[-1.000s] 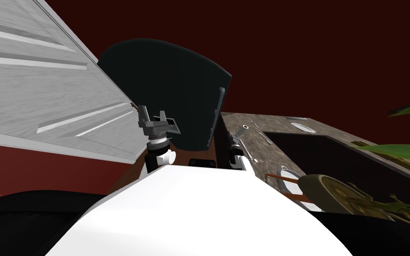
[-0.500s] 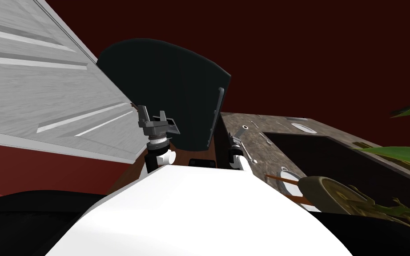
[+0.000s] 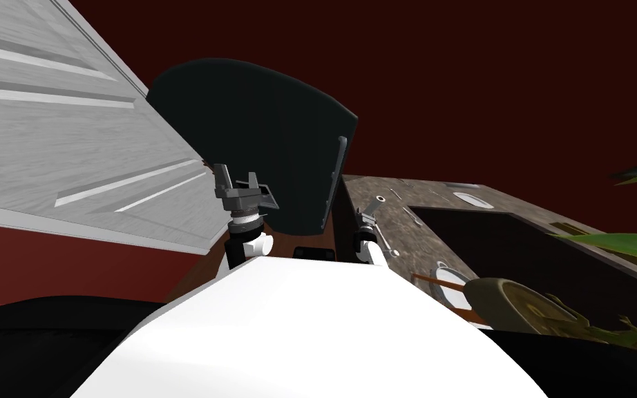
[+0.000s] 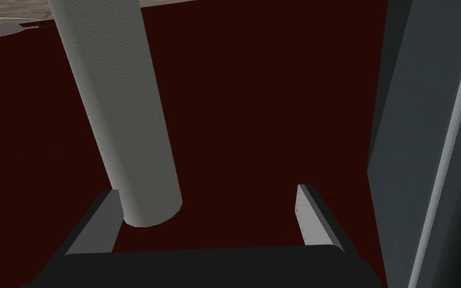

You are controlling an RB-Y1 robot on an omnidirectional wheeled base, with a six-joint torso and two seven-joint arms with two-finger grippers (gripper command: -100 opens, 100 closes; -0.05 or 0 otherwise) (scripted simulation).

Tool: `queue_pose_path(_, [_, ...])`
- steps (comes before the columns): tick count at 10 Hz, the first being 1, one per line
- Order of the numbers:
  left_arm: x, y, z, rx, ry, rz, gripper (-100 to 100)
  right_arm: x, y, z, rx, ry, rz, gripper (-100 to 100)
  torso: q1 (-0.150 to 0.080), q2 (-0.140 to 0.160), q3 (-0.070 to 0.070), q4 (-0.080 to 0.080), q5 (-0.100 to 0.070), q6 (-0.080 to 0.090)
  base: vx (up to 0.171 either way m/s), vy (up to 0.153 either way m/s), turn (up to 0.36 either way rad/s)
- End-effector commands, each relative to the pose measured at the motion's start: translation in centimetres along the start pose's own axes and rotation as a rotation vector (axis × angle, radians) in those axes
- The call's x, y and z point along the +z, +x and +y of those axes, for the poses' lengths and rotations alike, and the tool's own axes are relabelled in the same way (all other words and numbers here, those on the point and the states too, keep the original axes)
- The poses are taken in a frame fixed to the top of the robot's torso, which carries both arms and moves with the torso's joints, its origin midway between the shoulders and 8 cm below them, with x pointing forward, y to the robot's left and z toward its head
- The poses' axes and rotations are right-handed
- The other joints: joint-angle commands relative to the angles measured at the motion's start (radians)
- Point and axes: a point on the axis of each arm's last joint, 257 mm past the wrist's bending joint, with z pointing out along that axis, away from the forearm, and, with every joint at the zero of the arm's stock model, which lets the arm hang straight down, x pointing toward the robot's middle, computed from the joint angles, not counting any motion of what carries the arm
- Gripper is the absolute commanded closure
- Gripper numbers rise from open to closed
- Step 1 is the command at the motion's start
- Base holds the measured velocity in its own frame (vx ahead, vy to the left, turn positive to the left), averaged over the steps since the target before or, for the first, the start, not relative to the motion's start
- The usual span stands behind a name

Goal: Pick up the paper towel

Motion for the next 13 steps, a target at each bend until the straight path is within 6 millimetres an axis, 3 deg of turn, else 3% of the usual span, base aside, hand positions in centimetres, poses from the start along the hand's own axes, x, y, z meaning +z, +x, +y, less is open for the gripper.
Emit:
queue_pose_path(1, [0.0, 0.0, 0.0, 0.0, 0.0, 0.0, 0, 0.0, 0.3, -0.9, -0.048, 0.038, -0.004, -100, 0.0, 0.0, 0.0, 0.0, 0.0, 0.0, 0.02, -0.023, 0.004])
queue_pose_path(9, [0.0, 0.0, 0.0, 0.0, 0.0, 0.0, 0, -0.2, 1.3, -4.6, -0.24, 0.203, -0.026, -100, -0.001, -0.003, -0.001, -0.001, 0.0, 0.0, 0.042, -0.032, 0.005])
queue_pose_path(13, [0.0, 0.0, 0.0, 0.0, 0.0, 0.0, 0, -0.3, 1.5, -5.2, -0.274, 0.241, -0.031, -100, -0.001, -0.004, -0.003, -0.001, 0.0, 0.0, 0.069, -0.035, 0.01])
